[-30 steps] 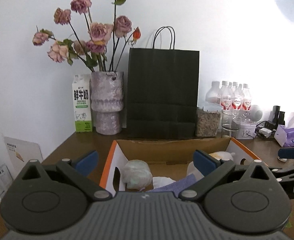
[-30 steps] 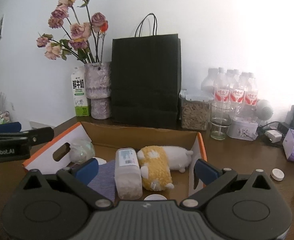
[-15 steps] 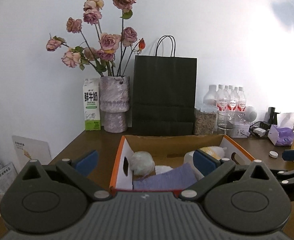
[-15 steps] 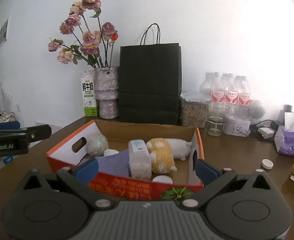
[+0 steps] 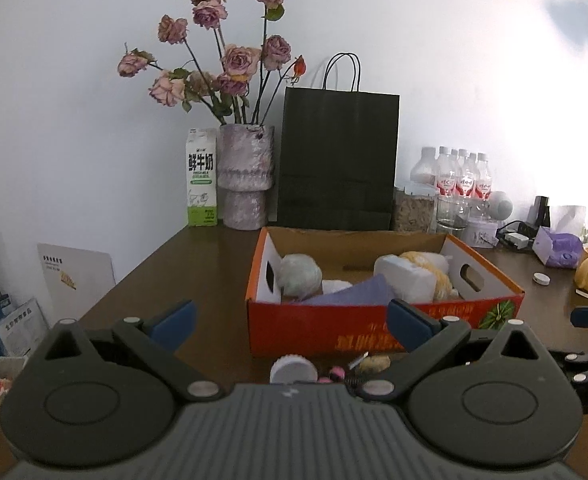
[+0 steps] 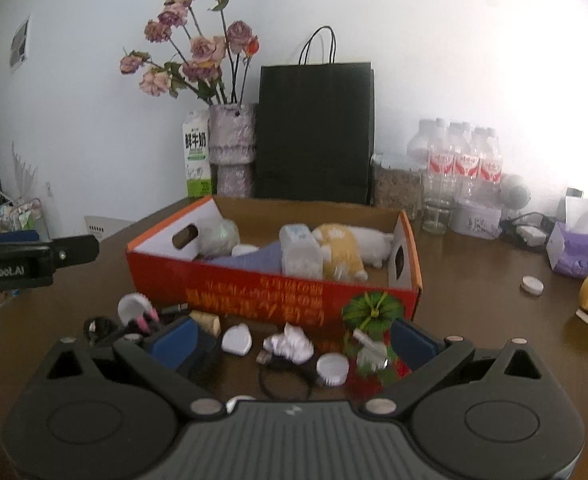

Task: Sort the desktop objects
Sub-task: 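Move the left gripper down to the black cable coil with pink tie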

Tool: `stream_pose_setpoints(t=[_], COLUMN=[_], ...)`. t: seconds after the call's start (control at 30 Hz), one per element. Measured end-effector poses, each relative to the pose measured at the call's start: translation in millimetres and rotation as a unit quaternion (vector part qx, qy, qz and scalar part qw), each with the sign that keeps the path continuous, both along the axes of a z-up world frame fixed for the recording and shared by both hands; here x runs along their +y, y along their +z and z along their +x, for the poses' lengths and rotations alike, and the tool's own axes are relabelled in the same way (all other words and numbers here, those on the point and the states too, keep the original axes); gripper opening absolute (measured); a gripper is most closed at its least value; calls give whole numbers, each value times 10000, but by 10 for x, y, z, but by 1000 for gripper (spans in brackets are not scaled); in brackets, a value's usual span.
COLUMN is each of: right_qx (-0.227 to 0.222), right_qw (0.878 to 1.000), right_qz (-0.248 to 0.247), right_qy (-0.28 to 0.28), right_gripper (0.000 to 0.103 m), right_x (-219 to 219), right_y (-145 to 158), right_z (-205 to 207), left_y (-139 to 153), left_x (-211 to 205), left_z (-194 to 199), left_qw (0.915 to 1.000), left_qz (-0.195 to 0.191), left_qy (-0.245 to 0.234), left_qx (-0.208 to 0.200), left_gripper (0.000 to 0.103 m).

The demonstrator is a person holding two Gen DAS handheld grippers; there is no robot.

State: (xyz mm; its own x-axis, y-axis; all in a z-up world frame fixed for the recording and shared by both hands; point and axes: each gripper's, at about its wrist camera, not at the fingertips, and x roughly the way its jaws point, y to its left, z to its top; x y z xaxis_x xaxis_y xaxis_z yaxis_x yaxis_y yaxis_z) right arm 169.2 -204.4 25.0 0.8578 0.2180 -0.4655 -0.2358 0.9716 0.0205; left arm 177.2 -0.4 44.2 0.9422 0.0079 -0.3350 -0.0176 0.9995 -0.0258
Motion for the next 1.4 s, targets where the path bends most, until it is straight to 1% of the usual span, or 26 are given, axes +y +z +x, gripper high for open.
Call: stream_pose_setpoints(t=[0.27, 0.47, 0.6, 0.73, 1.03, 1.33, 1.4], right_qx=[224, 227, 293, 349, 710, 1057, 1053], right_qw=[9997, 9994, 9991, 9986, 9968, 9936, 9935], right_qz=[20, 98, 140, 212, -65, -31, -76], right_qy=[-100, -238, -271, -346, -371, -401, -431], right_gripper=[103, 103, 103, 103, 103, 103, 103], right_x=[-30, -64, -68, -79, -27, -44, -36], right_y=[-213, -311, -382, -418, -588, -741, -757], right_z=[-194, -358, -416, -402, -280, -145, -126], left_y=[-153, -260, -325, -346, -395, -448, -464], left_x=[22, 48, 61, 48, 18, 18, 19], left_z=[-240, -378, -392, -389, -337, -288, -273], left_qw=[9999, 9997, 9993, 9992, 9988, 9982, 9980], left_qz=[-44, -106, -131, -124, -117, -112, -113], left_qy=[-5, 26, 31, 31, 1, 38, 37], left_qx=[101, 222, 350, 372, 486, 585, 621], left_gripper=[103, 103, 103, 103, 103, 103, 103])
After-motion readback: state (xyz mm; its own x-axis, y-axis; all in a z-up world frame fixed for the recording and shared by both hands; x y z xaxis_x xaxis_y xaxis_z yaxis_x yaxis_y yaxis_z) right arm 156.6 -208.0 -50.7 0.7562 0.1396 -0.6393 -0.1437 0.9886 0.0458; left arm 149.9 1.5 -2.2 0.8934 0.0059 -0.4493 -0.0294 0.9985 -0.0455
